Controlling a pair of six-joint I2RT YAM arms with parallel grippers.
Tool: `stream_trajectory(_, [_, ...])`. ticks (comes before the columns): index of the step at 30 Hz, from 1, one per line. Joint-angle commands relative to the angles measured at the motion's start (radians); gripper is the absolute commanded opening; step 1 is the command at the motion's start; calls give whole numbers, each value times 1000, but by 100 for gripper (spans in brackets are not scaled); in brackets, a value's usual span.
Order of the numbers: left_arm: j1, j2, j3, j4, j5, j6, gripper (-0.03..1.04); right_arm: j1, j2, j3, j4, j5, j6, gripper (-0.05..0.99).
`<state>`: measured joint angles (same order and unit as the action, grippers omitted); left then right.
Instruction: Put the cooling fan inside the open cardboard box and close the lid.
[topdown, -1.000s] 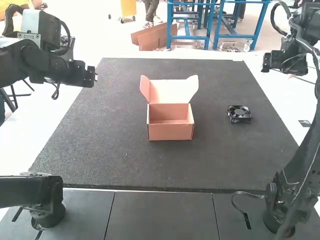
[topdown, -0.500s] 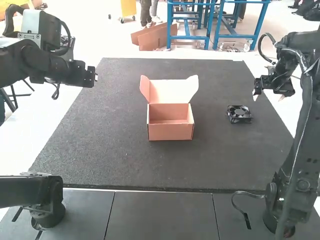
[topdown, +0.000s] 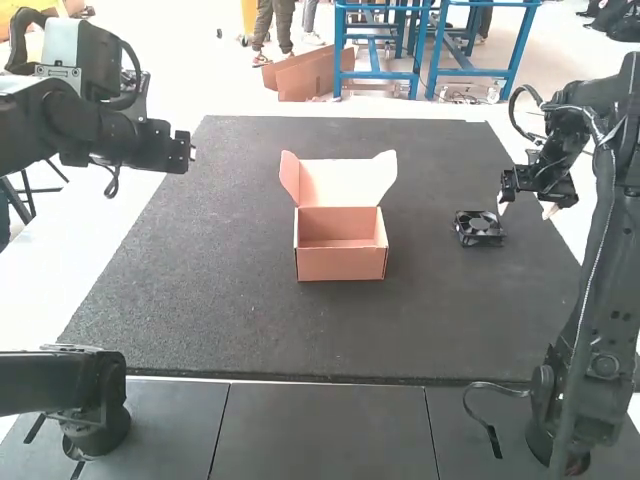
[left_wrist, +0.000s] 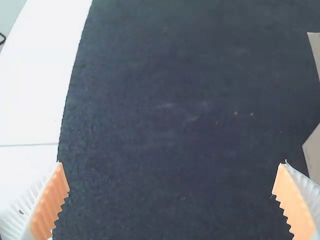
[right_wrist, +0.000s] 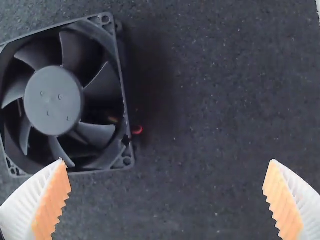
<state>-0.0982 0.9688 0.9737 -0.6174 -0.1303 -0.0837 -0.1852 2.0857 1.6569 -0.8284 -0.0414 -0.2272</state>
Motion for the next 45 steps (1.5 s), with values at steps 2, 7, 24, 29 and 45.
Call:
stream_trajectory(2, [5, -1, 14, 1, 4, -4, 97, 6, 22, 53, 6, -25, 22, 89])
stream_trajectory(7, [5, -1, 13, -5, 4, -5, 97, 4, 53, 72, 15, -25, 26, 89])
stream_trajectory(24, [5, -7, 16, -25, 6, -8, 97, 4, 169, 179, 38, -6, 45, 89])
stream_trajectory(29, [5, -8, 17, -33, 6, -10, 97, 4, 206, 230, 11, 11, 46, 89])
stream_trajectory(45, [5, -8, 10, -33, 6, -16, 97, 0, 266, 276, -124, 44, 46, 89])
